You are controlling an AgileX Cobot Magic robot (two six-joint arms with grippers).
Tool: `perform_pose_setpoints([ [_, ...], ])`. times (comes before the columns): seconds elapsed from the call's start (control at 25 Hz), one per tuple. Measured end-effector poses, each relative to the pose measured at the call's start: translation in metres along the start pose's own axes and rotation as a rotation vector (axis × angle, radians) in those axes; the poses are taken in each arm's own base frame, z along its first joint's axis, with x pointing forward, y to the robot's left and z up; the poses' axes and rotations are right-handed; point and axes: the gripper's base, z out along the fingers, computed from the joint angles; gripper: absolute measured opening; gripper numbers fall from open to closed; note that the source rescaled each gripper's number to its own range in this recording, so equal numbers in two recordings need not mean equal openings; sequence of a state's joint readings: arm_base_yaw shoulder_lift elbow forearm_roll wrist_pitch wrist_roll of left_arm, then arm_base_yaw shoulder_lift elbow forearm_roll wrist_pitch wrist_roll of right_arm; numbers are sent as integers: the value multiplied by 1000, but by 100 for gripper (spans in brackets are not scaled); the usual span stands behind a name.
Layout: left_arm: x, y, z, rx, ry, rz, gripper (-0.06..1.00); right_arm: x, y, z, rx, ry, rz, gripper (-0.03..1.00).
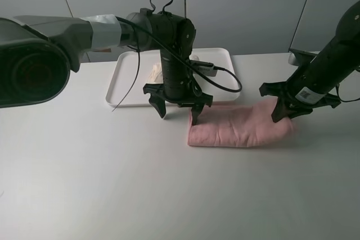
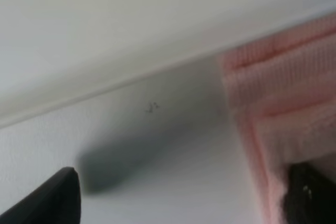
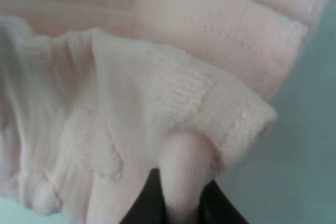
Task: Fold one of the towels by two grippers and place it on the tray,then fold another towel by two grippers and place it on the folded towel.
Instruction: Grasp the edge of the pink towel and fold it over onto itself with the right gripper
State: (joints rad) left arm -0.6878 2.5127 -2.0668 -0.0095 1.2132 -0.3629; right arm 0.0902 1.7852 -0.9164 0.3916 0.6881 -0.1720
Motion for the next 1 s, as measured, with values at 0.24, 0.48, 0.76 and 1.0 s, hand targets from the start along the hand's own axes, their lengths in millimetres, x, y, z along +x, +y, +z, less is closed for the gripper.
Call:
perform_pose_setpoints([
  [0.24, 0, 0, 0, 0, 0, 0, 100, 3, 14, -5, -149, 19, 16, 7],
  [0.48, 0, 0, 0, 0, 0, 7, 100, 0, 28, -8, -302, -6, 45, 7],
  [0.76, 0, 0, 0, 0, 0, 12, 100, -3, 33, -2, -394, -22, 94, 7],
  [1.0, 0, 0, 0, 0, 0, 17, 100, 3, 53, 24, -490, 5, 89, 7],
])
